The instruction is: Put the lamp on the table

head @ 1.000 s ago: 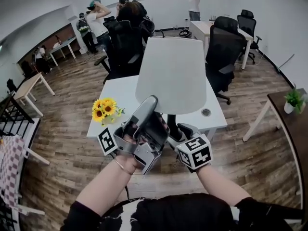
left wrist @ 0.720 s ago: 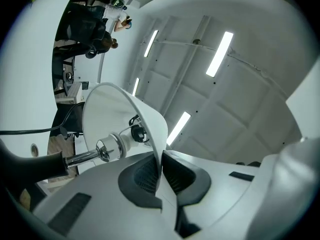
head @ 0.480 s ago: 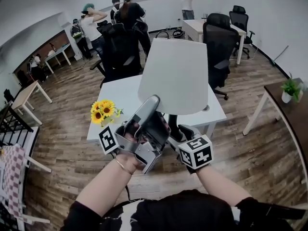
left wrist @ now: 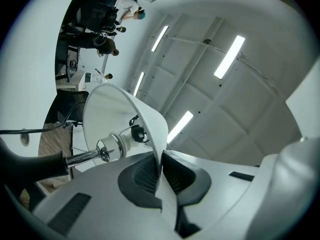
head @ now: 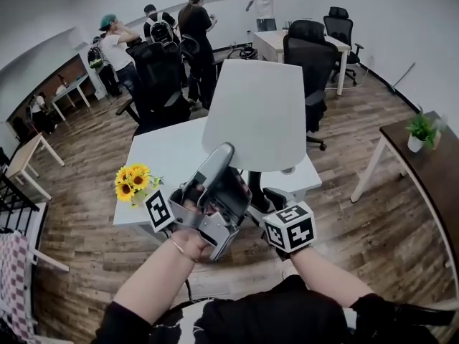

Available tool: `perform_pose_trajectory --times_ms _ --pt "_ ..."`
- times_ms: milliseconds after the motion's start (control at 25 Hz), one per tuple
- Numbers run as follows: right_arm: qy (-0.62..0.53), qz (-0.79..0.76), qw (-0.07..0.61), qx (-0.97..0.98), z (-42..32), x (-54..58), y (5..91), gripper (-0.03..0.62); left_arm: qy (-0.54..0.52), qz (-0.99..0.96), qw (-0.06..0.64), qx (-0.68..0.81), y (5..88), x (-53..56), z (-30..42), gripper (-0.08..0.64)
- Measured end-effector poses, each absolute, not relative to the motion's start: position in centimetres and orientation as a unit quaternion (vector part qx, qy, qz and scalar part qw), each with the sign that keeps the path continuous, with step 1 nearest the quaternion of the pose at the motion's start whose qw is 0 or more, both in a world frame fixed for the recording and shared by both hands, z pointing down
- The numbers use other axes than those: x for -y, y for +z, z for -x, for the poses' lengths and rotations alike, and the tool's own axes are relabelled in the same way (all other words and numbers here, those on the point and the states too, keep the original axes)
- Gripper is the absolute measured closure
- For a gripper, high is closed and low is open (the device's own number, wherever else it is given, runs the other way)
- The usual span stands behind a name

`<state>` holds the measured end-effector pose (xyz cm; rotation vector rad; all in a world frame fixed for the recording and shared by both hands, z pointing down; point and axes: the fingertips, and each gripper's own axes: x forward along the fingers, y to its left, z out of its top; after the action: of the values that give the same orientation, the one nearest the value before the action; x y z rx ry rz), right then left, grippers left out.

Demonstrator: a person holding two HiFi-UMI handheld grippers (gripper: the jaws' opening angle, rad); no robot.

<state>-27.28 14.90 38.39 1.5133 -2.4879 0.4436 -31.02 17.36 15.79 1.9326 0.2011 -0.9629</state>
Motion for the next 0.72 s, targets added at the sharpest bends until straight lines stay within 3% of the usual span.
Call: perform_pose_trajectory --times_ms 720 --pt "0.086 -0.502 0.113 0.853 14.2 -0.7 34.9 0.305 -0.436 -0.782 0.434 -0.101 13.3 -6.0 20.4 0.545"
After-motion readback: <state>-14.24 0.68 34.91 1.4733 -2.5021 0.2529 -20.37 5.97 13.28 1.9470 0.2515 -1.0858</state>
